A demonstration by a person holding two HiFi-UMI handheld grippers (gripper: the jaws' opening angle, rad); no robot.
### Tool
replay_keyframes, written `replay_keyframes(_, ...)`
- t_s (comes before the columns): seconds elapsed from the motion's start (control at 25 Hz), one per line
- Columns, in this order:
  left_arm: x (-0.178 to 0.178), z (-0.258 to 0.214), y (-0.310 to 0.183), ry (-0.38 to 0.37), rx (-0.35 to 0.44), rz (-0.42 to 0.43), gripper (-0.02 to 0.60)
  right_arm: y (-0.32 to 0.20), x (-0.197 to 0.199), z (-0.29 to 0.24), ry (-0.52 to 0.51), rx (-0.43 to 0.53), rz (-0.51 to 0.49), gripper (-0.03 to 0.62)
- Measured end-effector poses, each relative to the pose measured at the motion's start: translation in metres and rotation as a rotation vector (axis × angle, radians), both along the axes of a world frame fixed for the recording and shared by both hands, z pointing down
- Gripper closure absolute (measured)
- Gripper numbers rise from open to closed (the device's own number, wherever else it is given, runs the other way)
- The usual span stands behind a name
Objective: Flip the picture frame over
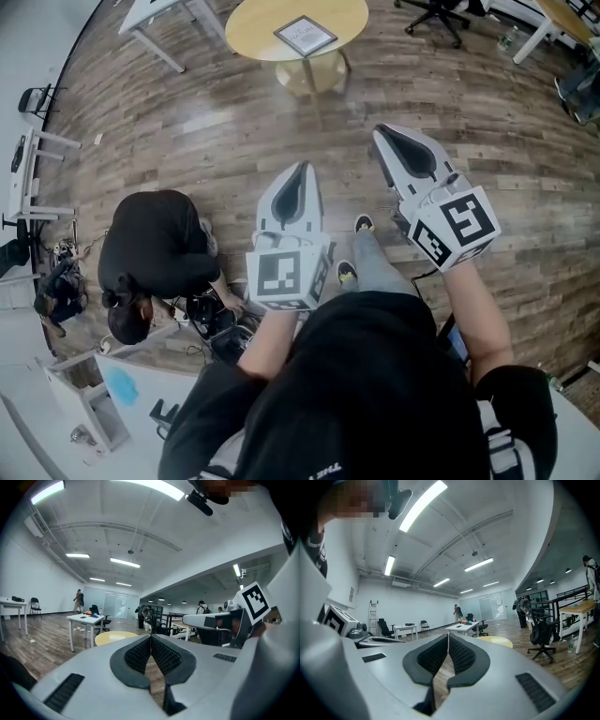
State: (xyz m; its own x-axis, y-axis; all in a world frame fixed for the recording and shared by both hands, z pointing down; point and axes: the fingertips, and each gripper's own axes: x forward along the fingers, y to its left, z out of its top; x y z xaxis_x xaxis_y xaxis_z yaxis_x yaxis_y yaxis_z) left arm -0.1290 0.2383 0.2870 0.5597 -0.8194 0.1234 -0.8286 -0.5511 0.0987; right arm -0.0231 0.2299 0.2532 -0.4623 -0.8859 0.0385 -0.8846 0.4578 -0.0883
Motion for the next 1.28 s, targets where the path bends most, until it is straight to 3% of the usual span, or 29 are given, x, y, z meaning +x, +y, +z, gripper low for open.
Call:
replay_keyframes(0.36, 0.045, 0.005, -0.08, -0.026, -0.004, 0.008, 0.558, -0.081, 0.043, 0.005, -0.007, -0.001, -0.02, 0.573)
replay_keyframes(0.52, 0.072, 0.011, -0.116, -0.076, -0.013, 0.017, 0.558, -0.121, 0.072, 0.013, -0.027, -0.013, -0.03, 0.572)
replay_keyframes(0.84, 0.102, 0.006, -0.164, -0.104, -0.001, -0.026, 0.558, -0.171, 0.117, 0.017, -0.04, -0.024, -0.053, 0.574)
replay_keyframes(1.28, 0.107, 0.019, -0.227, -0.112, -0.023, -0.013, 0.558, -0.232, 0.115, 0.037, -0.043, -0.07, -0.047, 0.572)
